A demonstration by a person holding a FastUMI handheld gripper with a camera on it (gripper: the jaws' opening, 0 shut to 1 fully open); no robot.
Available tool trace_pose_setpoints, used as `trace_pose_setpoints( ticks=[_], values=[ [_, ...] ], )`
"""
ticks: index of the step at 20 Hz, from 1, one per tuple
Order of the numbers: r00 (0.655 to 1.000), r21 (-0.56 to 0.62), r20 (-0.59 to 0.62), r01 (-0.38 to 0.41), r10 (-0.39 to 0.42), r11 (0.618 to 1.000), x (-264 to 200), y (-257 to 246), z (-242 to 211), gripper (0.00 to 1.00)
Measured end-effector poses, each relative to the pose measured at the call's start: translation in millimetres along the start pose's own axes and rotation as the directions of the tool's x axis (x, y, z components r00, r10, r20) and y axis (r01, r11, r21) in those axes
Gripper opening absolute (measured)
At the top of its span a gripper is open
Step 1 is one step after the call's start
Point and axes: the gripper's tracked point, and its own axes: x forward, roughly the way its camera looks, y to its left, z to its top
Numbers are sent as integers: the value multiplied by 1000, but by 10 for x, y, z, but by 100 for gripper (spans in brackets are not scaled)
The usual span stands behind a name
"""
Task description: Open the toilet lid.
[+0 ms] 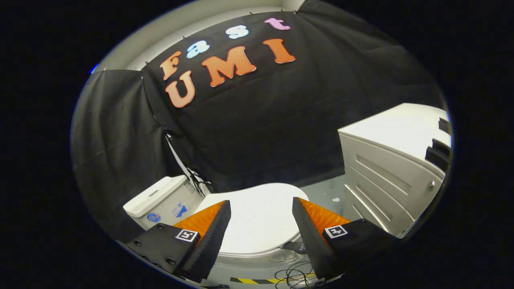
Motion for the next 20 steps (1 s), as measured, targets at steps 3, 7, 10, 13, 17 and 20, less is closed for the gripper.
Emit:
trace_pose_setpoints(
  ticks=[3,7,10,13,17,20],
  values=[
    [995,146,-95,7,7,989,-36,-265,-326,99],
    [981,274,-189,99,-48,957,120,-704,-782,99],
    [953,367,-300,161,-47,916,144,-850,-1138,98],
    [954,494,-299,154,1,856,244,-877,-1198,97],
    [957,598,-289,149,38,787,215,-960,-1225,97],
    [958,654,-275,125,80,747,239,-919,-1226,93]
  ],
)
